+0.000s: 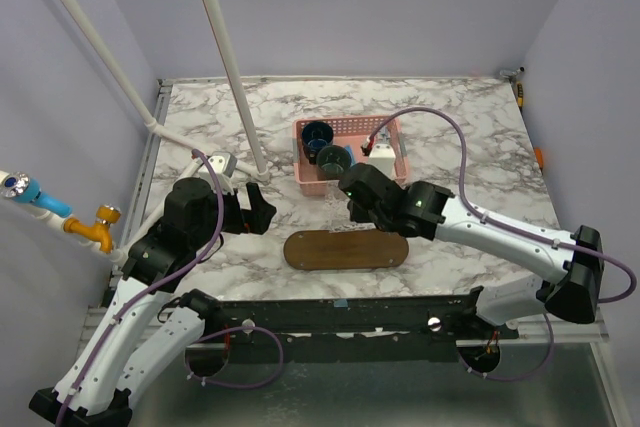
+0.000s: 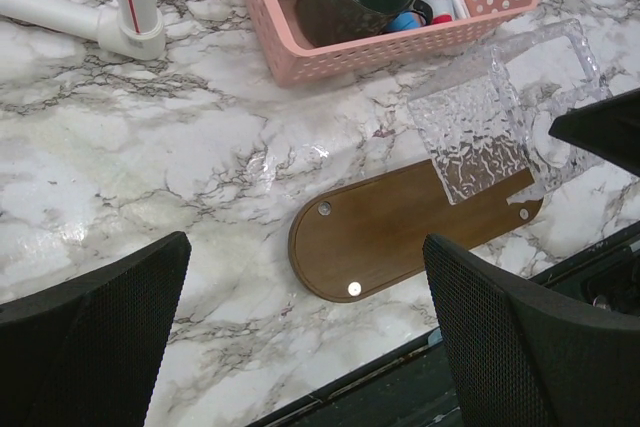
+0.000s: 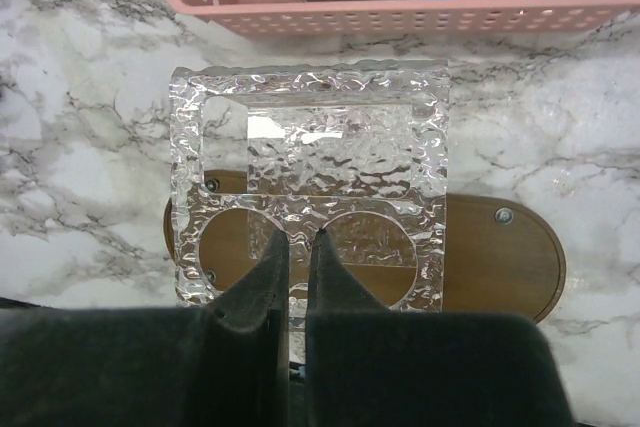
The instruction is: Prepare toiletry sets of a toothbrush and toothpaste on the tray
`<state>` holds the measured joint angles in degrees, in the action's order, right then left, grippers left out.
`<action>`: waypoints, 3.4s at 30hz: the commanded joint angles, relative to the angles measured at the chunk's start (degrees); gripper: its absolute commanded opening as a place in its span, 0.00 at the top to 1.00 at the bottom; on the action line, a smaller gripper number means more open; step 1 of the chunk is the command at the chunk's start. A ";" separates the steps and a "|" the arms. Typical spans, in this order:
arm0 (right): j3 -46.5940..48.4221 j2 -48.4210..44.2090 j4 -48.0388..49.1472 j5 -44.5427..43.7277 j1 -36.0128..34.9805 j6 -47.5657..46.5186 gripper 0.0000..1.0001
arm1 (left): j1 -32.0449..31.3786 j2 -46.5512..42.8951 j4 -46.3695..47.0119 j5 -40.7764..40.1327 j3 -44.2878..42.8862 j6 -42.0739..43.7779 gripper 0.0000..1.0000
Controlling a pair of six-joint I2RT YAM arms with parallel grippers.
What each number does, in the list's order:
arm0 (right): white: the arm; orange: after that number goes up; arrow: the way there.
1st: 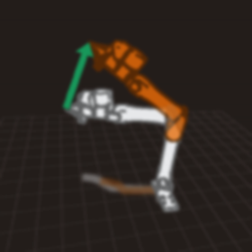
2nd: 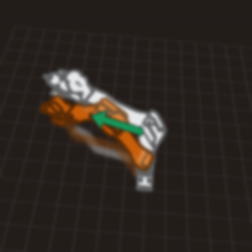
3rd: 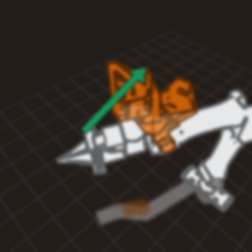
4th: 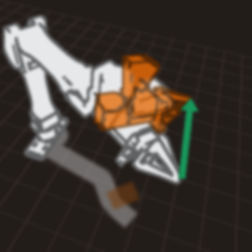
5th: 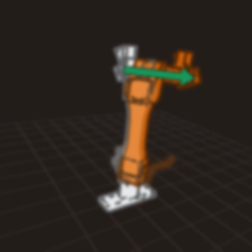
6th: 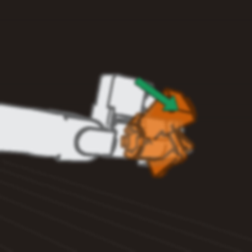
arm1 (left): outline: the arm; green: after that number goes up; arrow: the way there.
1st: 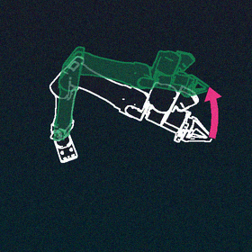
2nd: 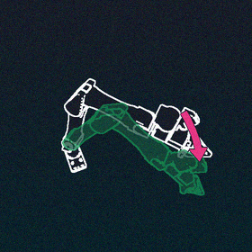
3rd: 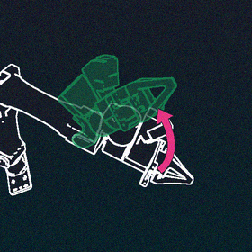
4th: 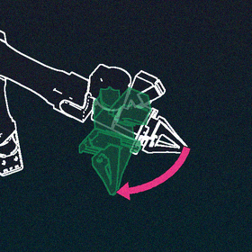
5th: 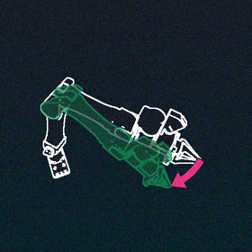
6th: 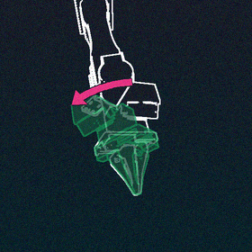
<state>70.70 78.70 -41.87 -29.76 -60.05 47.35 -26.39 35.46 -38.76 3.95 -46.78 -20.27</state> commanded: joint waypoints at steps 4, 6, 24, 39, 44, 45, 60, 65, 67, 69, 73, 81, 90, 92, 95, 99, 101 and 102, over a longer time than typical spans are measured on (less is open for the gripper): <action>-2.34 -1.78 -0.88 -6.95 -5.88 10.30 1.00 | -0.32 -0.35 -0.10 -1.56 0.18 0.41 0.01; -3.62 -1.15 -0.56 -7.82 -7.39 12.30 1.00 | -0.33 -0.59 -0.17 -1.64 0.20 0.32 0.01; -8.95 3.95 -3.73 -13.78 -14.66 23.62 1.00 | -0.32 -1.03 -0.28 -1.75 0.38 0.23 0.01; -11.49 3.77 0.32 -12.91 -14.65 22.01 1.00 | -0.33 -0.58 -0.35 -1.84 0.32 0.23 0.01; -13.08 2.73 2.34 -12.11 -14.60 21.13 1.00 | -0.33 -0.48 -0.33 -1.84 0.37 0.23 0.01; -13.45 2.54 2.87 -11.93 -14.64 20.79 1.00 | -0.33 -0.40 -0.35 -1.84 0.37 0.30 0.01; -16.07 0.32 5.75 -9.55 -14.63 18.09 0.99 | -0.32 0.12 -0.33 -2.22 0.29 0.32 0.01; -16.24 0.05 5.67 -9.30 -14.64 18.24 0.99 | -0.31 0.22 -0.35 -2.11 0.29 0.32 0.01; -16.16 -0.11 5.49 -9.30 -14.64 18.22 0.99 | -0.33 0.30 -0.34 -2.11 0.27 0.32 0.01; -16.03 -0.10 5.22 -9.40 -14.66 18.26 0.99 | -0.33 0.37 -0.35 -2.09 0.29 0.32 0.01; -15.53 -0.06 4.88 -9.51 -14.63 18.11 0.89 | -0.32 0.31 -0.30 -2.08 0.28 0.31 0.01; -14.43 -0.04 4.27 -10.41 -14.67 18.04 0.72 | -0.33 0.40 -0.25 -1.79 0.29 0.32 0.01; -12.18 -1.03 1.73 -11.89 -14.70 18.17 0.67 | -0.33 0.92 -0.44 -1.56 0.18 0.41 0.01; -11.26 -1.81 0.82 -12.13 -14.74 18.04 0.66 | -0.33 0.92 -0.41 -1.53 0.26 0.41 0.01; -10.02 -3.85 0.92 -11.98 -14.67 16.57 0.64 | -0.33 1.10 -0.35 -1.31 0.29 0.41 0.01; -8.23 -5.99 2.39 -12.58 -14.63 12.05 0.62 | -0.33 1.36 -0.35 -1.13 0.20 0.50 0.01; -5.96 -5.49 1.90 -12.94 -14.60 9.86 0.62 | -0.33 1.45 -0.30 -1.13 0.19 0.50 0.01; -4.80 -5.04 1.56 -13.28 -14.56 8.73 0.62 | -0.33 1.52 -0.35 -1.13 0.20 0.50 0.01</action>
<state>61.47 73.82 -39.53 -39.86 -74.30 61.04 -26.39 36.73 -39.09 3.16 -46.78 -20.27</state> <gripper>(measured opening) 0.378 0.987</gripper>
